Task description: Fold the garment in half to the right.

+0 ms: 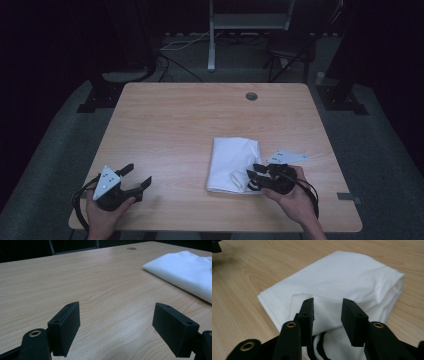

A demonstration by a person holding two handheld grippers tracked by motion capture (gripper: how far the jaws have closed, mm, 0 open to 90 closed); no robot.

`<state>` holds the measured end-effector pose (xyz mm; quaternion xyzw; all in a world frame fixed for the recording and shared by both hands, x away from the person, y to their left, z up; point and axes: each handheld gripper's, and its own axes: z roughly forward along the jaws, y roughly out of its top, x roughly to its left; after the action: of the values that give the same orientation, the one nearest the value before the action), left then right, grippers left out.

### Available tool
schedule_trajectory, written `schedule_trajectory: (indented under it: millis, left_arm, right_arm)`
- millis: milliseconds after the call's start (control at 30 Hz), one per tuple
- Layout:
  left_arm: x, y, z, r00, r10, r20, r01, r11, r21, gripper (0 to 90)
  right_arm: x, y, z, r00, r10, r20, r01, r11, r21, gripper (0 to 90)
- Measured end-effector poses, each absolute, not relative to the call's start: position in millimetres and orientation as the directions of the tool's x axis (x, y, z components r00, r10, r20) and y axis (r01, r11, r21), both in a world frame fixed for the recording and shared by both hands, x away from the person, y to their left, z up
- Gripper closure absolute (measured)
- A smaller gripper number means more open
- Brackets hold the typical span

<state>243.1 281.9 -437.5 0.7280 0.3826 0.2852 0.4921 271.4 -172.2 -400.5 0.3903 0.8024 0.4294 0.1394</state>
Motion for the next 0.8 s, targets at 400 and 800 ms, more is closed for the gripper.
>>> schedule_trajectory:
  millis: [400, 800]
  left_arm:
    - [243.1, 282.0, -437.5, 0.545, 0.837, 0.037, 0.277, -0.222, 0.935, 22.0]
    - [243.2, 282.6, -437.5, 0.548, 0.836, 0.033, 0.276, -0.218, 0.936, 21.9]
  right_arm:
    - [272.1, -146.9, -406.3, -0.716, 0.695, 0.065, 0.456, 0.396, 0.797, 41.0]
    - [277.7, -137.6, -422.3, -0.696, 0.717, 0.024, 0.48, 0.44, 0.759, 75.9]
